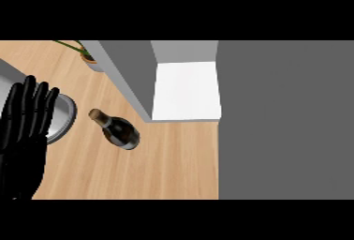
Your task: Pick up the wine, place it into the cabinet and close the cabinet
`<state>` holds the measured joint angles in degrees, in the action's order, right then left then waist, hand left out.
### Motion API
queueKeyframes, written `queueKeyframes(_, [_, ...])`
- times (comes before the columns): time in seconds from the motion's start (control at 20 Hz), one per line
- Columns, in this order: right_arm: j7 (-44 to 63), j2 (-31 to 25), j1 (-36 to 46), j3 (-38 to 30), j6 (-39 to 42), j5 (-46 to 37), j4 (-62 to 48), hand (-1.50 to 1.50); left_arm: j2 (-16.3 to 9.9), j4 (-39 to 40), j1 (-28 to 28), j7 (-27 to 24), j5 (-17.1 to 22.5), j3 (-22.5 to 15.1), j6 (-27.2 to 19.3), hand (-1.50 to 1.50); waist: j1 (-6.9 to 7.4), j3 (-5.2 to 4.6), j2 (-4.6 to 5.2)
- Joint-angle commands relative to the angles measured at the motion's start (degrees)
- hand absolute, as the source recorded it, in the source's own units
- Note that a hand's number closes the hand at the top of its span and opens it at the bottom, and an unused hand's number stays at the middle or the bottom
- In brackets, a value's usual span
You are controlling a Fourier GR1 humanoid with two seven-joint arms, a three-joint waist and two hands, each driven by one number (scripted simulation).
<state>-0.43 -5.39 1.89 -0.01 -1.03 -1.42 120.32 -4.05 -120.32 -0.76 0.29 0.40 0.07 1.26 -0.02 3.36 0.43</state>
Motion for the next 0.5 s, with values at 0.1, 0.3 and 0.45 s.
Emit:
queueKeyframes(0.1, [-1.9, 0.0, -7.2, -0.1, 3.2, 4.2, 3.2, -1.5, -2.9, -1.3, -0.8, 0.4, 2.3, -3.5, 6.4, -1.5, -0.71, -3.31, -0.61])
queueKeyframes(0.3, [2.5, -1.2, -10.9, 6.2, 9.1, 7.4, 3.7, -1.5, 3.8, 5.4, -3.6, 1.0, 11.0, -12.4, 9.0, -1.5, -1.89, -3.46, -0.24])
queueKeyframes(0.45, [7.3, -1.7, -12.9, 7.4, 9.1, 8.8, 9.0, -1.5, 3.9, 2.8, -4.7, 4.4, 14.6, -13.9, 10.5, -1.5, -0.63, -3.4, -0.65])
